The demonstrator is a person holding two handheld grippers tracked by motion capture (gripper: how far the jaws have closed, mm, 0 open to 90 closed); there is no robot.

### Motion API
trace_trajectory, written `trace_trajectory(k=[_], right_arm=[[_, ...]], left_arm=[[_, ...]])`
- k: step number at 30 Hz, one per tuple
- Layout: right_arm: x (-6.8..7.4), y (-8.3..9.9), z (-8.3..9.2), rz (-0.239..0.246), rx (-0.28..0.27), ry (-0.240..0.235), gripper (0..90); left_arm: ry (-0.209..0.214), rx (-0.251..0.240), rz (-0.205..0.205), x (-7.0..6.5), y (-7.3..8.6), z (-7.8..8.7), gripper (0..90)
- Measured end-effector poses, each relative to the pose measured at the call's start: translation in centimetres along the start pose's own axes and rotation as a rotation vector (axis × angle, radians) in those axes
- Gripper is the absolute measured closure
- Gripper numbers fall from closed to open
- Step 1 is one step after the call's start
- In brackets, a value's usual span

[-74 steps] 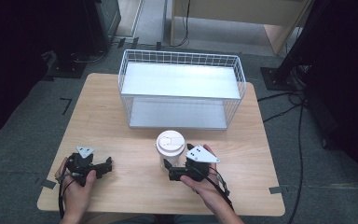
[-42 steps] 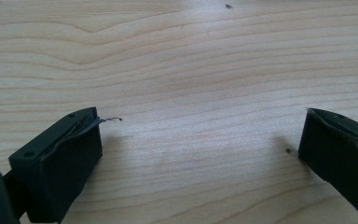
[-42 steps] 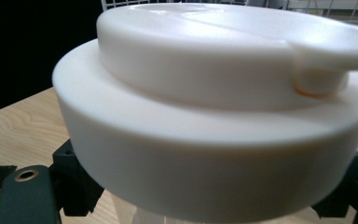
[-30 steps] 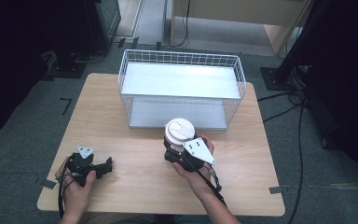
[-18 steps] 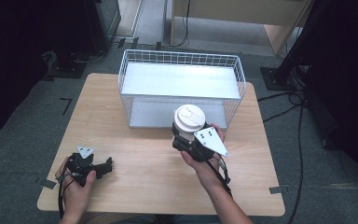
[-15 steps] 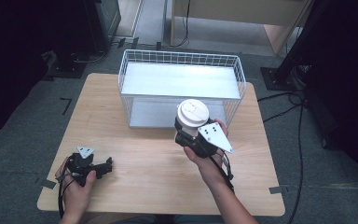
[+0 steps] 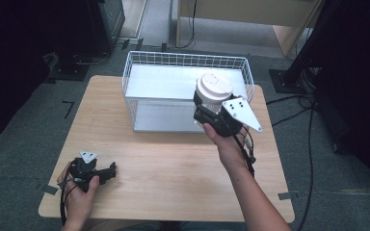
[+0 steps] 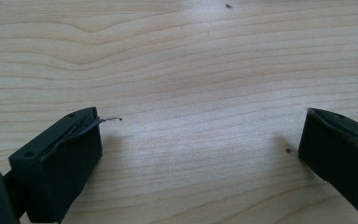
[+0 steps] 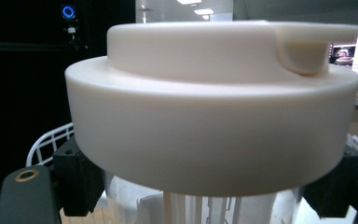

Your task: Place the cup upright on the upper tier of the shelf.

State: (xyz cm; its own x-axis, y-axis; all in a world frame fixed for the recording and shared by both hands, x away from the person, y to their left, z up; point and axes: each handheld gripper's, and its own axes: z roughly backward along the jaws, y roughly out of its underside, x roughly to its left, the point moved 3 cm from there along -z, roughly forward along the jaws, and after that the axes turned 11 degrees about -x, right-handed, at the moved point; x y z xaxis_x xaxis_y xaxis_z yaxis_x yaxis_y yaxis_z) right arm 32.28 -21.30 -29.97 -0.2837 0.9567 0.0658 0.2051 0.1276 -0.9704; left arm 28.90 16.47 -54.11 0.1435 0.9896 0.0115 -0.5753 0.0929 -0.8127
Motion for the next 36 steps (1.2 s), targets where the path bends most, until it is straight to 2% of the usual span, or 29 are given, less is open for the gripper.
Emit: trace_trajectory(k=[6, 11, 25, 29, 33, 36], right_arm=[[-1.1, -1.4, -2.6, -0.043, 0.003, 0.027, 15.9], [-1.3, -1.7, -4.7, -0.034, 0.013, 0.043, 15.9], [-2.4, 0.2, -10.7, 0.007, 0.076, 0.106, 15.9], [-2.5, 0.7, -12.1, 0.006, 0.081, 0.139, 15.9], [-2.5, 0.9, -13.4, -0.011, 0.086, 0.143, 15.9], [-2.2, 1.1, -14.2, 0.006, 0.084, 0.141, 15.9]], left_arm=[[0.000, 0.000, 0.000, 0.0, 0.0, 0.0, 0.0], [0.000, 0.000, 0.000, 0.0, 0.0, 0.0, 0.0], [0.000, -0.001, 0.001, 0.0, 0.0, 0.0, 0.0], [0.001, -0.001, 0.000, 0.0, 0.0, 0.0, 0.0], [0.001, -0.002, 0.002, 0.0, 0.0, 0.0, 0.0], [0.001, -0.002, 0.002, 0.0, 0.0, 0.0, 0.0]])
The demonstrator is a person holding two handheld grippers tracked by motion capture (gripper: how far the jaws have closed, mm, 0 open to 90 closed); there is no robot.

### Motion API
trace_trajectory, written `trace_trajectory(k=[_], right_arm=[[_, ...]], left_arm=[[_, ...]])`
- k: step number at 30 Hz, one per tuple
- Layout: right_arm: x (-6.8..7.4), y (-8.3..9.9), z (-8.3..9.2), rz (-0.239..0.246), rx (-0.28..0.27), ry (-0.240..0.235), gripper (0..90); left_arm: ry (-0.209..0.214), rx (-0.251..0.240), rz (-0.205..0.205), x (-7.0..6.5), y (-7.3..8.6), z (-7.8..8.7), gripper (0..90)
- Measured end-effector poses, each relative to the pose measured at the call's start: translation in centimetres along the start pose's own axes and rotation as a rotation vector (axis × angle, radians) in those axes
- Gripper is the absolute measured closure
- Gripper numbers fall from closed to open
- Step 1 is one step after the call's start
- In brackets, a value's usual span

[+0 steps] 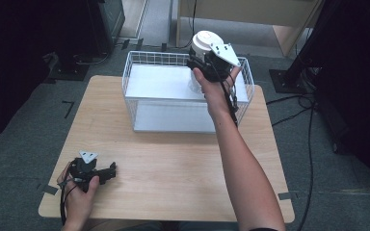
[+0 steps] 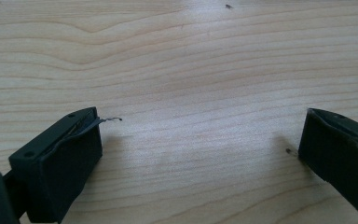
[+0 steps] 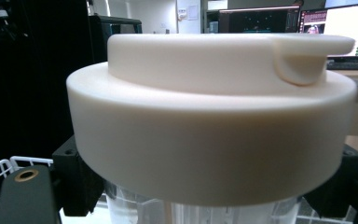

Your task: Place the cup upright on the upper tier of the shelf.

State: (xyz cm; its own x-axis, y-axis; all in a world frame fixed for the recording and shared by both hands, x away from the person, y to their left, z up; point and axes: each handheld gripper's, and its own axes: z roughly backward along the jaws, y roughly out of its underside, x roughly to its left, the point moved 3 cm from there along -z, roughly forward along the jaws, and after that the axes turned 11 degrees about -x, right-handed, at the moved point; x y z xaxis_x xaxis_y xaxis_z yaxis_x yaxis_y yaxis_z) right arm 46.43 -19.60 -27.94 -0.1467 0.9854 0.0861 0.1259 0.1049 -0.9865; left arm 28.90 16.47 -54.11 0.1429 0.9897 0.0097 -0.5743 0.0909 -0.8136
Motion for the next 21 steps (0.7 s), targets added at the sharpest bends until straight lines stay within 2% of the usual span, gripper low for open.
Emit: trace_trajectory(k=[3, 6, 8, 10, 11, 13, 14, 18, 21], right_arm=[[0.5, 0.2, -0.6, 0.016, -0.006, -0.006, 15.9], [1.0, 0.6, -0.8, 0.053, -0.031, -0.001, 15.8], [1.0, 0.7, -0.8, 0.054, -0.043, 0.003, 15.7], [0.9, 0.7, -0.7, 0.046, -0.034, -0.003, 13.2], [0.8, 0.7, -0.6, 0.045, -0.030, -0.006, 8.9], [0.6, 0.8, -0.5, 0.051, -0.011, -0.043, 0.0], [0.5, 0.9, -0.3, 0.055, -0.001, -0.063, 0.0], [0.1, 1.6, 0.7, 0.055, 0.014, -0.094, 0.0], [-0.5, 2.3, 1.5, 0.044, 0.018, -0.093, 0.0]], left_arm=[[0.000, 0.000, 0.000, 0.0, 0.0, 0.0, 0.0], [0.000, 0.000, 0.000, 0.0, 0.0, 0.0, 0.0], [0.000, 0.000, 0.000, 0.0, 0.0, 0.0, 0.0], [0.000, 0.000, 0.000, 0.0, 0.0, 0.0, 0.0], [0.000, 0.000, 0.000, 0.0, 0.0, 0.0, 0.0], [0.000, 0.000, 0.000, 0.0, 0.0, 0.0, 0.0], [0.000, 0.000, 0.000, 0.0, 0.0, 0.0, 0.0], [0.000, 0.000, 0.000, 0.0, 0.0, 0.0, 0.0], [0.000, 0.000, 0.000, 0.0, 0.0, 0.0, 0.0]])
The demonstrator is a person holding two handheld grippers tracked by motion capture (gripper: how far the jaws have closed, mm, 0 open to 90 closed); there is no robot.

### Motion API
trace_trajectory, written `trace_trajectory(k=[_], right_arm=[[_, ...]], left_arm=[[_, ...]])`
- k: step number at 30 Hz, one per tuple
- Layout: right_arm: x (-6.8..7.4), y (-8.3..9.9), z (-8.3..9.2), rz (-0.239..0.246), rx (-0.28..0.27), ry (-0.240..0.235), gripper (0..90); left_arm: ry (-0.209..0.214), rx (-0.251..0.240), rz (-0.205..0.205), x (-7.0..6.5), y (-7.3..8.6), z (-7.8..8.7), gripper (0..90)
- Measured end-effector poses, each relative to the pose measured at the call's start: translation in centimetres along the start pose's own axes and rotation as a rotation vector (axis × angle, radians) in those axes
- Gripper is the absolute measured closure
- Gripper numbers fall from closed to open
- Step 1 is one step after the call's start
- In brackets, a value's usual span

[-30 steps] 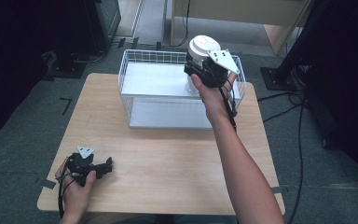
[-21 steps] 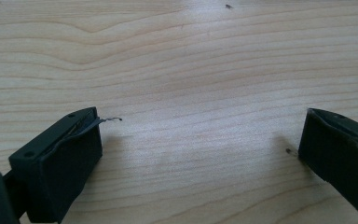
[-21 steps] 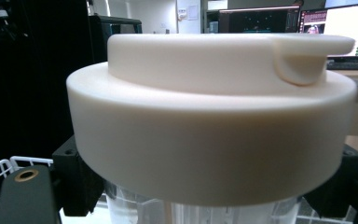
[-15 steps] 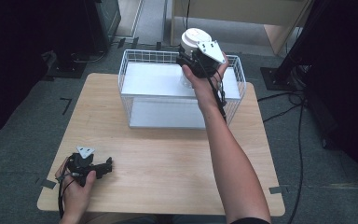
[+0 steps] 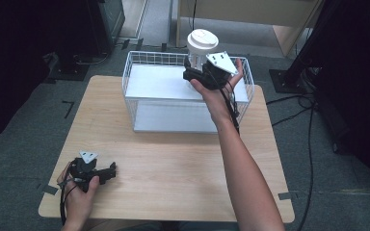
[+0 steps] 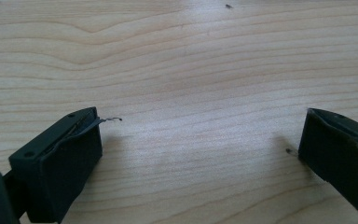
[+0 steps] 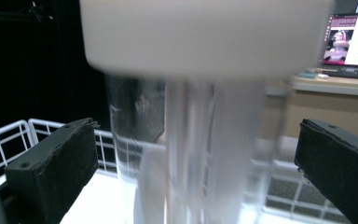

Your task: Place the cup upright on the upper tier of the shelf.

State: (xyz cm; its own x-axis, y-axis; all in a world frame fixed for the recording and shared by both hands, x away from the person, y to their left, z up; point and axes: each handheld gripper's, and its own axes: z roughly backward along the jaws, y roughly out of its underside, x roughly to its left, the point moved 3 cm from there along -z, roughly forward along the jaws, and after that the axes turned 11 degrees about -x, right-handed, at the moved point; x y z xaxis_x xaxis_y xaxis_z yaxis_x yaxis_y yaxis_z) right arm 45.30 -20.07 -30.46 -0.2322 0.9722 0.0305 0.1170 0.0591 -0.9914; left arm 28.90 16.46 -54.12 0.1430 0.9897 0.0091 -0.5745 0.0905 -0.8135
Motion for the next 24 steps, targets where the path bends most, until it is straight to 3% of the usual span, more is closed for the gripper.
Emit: trace_trajectory(k=[11, 16, 24], right_arm=[[-2.3, 2.8, 3.6, -0.021, 0.001, 0.031, 0.0], [-3.0, 3.5, 5.0, -0.044, 0.002, 0.026, 0.0], [-3.7, 5.0, 7.2, -0.036, 0.014, 0.012, 0.0]], left_arm=[[-0.001, 0.003, -0.003, 0.0, 0.0, 0.0, 0.0], [-0.001, 0.001, -0.002, 0.0, 0.0, 0.0, 0.0], [0.000, 0.003, -0.002, 0.0, 0.0, 0.0, 0.0]])
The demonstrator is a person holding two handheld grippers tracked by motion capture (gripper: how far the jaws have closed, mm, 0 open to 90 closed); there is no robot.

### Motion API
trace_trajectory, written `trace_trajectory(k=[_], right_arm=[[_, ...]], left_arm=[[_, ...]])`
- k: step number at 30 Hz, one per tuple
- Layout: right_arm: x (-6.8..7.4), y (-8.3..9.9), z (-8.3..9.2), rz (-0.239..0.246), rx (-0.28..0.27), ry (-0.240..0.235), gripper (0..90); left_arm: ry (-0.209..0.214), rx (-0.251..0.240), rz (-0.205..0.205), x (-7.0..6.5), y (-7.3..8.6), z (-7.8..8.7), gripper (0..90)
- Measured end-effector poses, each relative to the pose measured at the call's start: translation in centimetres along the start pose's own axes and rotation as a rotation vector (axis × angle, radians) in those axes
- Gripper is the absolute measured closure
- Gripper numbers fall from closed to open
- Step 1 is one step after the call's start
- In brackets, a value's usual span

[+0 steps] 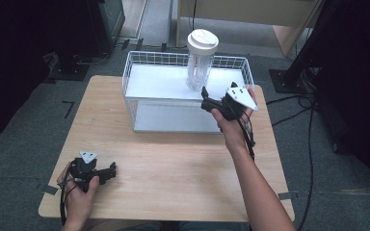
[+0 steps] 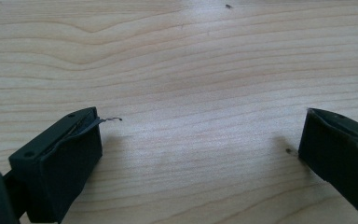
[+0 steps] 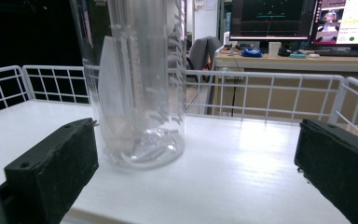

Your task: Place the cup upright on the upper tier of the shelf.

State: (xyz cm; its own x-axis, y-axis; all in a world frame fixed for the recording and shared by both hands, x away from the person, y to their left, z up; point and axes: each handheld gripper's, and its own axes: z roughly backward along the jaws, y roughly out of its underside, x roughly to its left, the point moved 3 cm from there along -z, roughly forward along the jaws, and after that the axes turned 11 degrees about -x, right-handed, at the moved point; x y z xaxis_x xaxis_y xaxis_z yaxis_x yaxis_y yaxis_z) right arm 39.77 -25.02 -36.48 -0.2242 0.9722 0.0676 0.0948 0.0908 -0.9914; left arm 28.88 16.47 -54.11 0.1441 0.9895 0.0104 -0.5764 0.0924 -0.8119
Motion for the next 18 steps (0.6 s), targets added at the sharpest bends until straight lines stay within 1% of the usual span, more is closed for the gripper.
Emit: trace_trajectory(k=[4, 8, 14, 18], right_arm=[[-0.5, 0.8, 1.0, 0.000, 0.009, 0.000, 0.0], [-1.0, 1.7, 2.1, 0.013, 0.017, -0.005, 0.0], [-1.9, 3.0, 3.9, 0.003, 0.037, 0.001, 0.0], [-2.4, 3.6, 4.9, 0.010, 0.046, 0.003, 0.0]], left_arm=[[0.000, 0.000, 0.000, 0.0, 0.0, 0.0, 0.0], [0.000, 0.001, 0.000, 0.0, 0.0, 0.0, 0.0], [-0.001, -0.001, -0.001, 0.0, 0.0, 0.0, 0.0], [-0.001, -0.002, -0.003, 0.0, 0.0, 0.0, 0.0]])
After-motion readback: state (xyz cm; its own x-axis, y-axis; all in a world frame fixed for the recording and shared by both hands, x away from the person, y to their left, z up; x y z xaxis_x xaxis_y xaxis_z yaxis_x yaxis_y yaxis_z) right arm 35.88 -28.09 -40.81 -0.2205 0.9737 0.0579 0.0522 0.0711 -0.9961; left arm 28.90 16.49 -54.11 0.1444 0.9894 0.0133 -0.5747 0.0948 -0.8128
